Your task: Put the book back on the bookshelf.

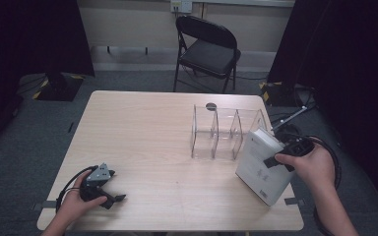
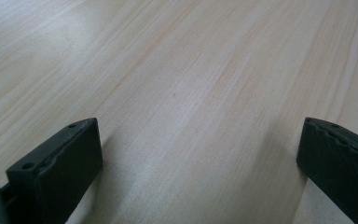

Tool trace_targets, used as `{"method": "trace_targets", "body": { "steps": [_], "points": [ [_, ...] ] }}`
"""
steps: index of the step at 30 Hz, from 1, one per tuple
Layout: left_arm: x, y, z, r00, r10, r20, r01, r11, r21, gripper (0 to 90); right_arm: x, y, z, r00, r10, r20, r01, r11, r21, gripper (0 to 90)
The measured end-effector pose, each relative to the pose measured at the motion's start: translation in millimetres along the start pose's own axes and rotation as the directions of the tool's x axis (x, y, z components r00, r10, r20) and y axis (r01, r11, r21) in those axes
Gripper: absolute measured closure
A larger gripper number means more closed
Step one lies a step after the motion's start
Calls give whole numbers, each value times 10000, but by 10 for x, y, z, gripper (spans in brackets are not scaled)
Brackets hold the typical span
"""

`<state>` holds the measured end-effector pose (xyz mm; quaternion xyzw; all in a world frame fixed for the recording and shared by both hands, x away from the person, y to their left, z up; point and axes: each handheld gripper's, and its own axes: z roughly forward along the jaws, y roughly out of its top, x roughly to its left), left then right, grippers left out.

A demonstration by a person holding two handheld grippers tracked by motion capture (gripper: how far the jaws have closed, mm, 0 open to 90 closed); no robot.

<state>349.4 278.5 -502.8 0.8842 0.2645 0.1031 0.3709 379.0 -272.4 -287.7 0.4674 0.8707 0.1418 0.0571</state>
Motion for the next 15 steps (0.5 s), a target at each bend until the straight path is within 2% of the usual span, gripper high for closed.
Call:
{"method": "trace_targets", "body": {
  "steps": [15],
  "points": [
    [1, 2, 1, 10000, 13, -4, -13, 10000, -3, 0, -102, 14, -8, 9986, 513, 143, -513, 9987, -6, 517]
  ]
}}
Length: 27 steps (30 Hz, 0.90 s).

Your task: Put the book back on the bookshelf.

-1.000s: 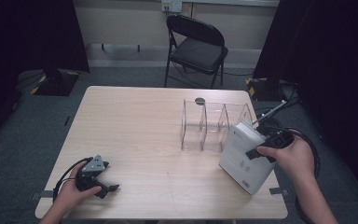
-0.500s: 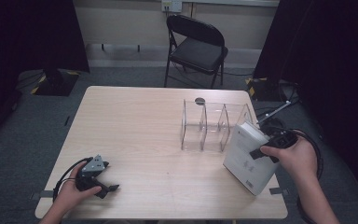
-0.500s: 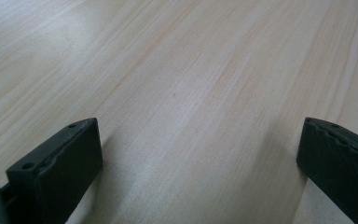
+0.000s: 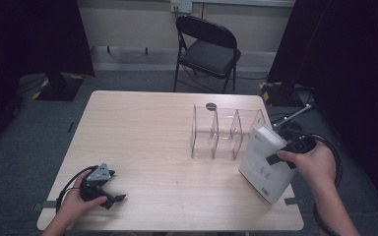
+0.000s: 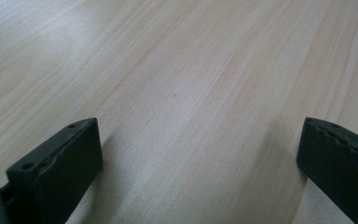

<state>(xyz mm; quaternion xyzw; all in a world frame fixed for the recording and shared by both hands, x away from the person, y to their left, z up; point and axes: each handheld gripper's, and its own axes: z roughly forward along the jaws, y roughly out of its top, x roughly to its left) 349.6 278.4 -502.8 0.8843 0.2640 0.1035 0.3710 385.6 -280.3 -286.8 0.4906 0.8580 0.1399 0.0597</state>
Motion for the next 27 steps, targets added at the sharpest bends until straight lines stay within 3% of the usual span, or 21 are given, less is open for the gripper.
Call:
{"method": "trace_targets", "body": {
  "steps": [19, 27],
  "points": [
    [0, 0, 0, 10000, -4, 3, 4, 10000, -3, 0, -75, 97, 37, 9957, 863, 338, -867, 9962, 127, 518],
    [0, 0, 0, 10000, 0, 2, 0, 10000, -2, 0, -107, 149, 11, 9948, 859, 541, -871, 9960, 193, 518]
  ]
}}
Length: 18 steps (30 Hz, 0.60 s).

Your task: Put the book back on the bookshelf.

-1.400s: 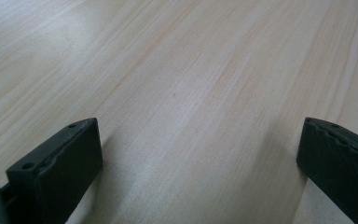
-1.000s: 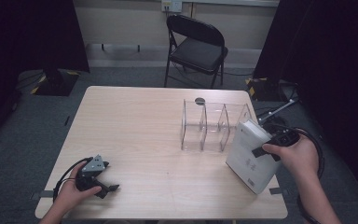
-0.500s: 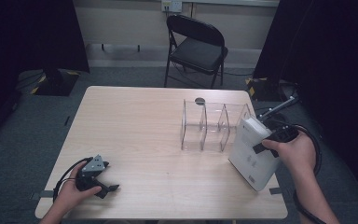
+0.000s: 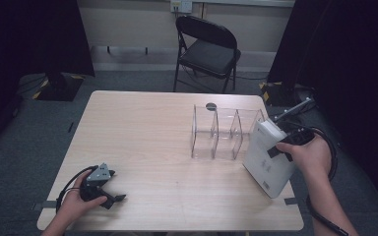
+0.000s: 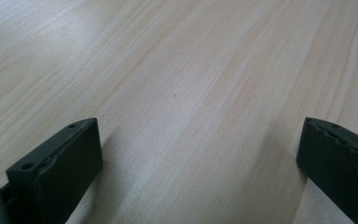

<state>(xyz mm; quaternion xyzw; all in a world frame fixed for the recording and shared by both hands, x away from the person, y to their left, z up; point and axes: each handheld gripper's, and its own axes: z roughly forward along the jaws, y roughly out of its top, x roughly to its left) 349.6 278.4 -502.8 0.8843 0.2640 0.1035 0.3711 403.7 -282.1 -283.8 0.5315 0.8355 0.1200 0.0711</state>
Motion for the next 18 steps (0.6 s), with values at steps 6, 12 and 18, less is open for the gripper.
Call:
{"method": "trace_targets", "body": {
  "steps": [6, 12, 18],
  "points": [
    [0, 0, 0, 10000, -1, -1, 1, 10000, 0, 0, -19, 35, -4, 9999, 127, -8, -127, 9998, -148, 518],
    [0, 0, 0, 10000, -3, -3, 3, 10000, 6, 0, -15, 70, 3, 9996, 265, 16, -264, 9994, -216, 518],
    [-1, 0, 0, 10000, -10, 0, 10, 10000, 5, 0, -12, 106, 2, 9994, 335, 45, -334, 9991, -249, 518]
  ]
}}
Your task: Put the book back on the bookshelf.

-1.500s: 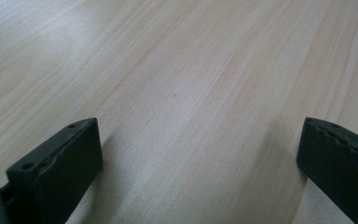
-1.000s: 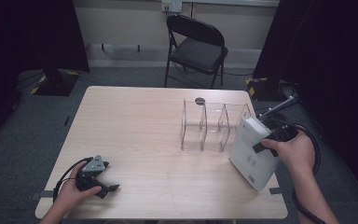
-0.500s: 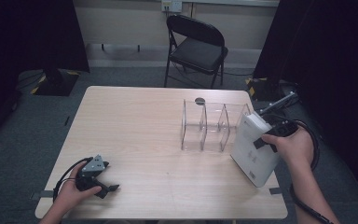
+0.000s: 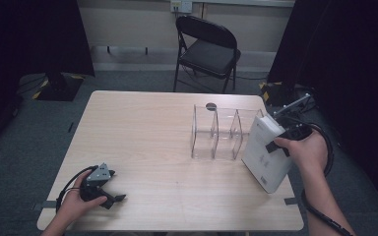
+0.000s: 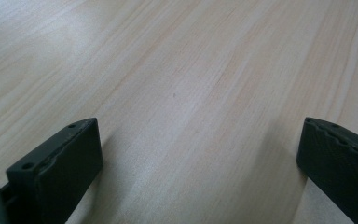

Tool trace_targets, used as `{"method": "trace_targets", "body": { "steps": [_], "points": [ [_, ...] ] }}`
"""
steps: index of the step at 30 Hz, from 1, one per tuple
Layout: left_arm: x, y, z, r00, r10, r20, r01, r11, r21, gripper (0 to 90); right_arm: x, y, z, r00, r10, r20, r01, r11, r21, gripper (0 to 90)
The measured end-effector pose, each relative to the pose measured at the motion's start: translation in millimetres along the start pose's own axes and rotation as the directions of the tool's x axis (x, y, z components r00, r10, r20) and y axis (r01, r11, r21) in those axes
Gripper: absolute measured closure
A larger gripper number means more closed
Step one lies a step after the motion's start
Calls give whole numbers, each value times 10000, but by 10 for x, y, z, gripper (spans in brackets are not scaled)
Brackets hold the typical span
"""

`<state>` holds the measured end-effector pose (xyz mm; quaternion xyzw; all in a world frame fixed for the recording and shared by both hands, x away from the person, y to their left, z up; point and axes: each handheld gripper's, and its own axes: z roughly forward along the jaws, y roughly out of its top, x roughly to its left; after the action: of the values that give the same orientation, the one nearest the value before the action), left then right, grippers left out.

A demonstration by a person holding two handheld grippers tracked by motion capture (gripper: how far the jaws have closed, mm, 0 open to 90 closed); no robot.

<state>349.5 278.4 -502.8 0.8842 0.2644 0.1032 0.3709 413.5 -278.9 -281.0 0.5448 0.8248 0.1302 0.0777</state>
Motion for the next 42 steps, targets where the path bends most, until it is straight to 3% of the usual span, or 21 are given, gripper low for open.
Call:
{"method": "trace_targets", "body": {
  "steps": [10, 17, 42],
  "points": [
    [0, 0, 0, 10000, 5, -1, -5, 10000, 0, 0, 1, 65, 14, 9999, 106, 59, -106, 9999, -33, 518],
    [0, 0, 0, 10000, 7, -1, -7, 10000, -3, 0, -18, 113, -9, 9988, 477, 135, -474, 9986, -215, 518],
    [0, 0, 0, 10000, 10, -6, -10, 10000, -3, 0, -5, 308, 13, 9978, 645, 179, -638, 9973, -350, 518]
  ]
}}
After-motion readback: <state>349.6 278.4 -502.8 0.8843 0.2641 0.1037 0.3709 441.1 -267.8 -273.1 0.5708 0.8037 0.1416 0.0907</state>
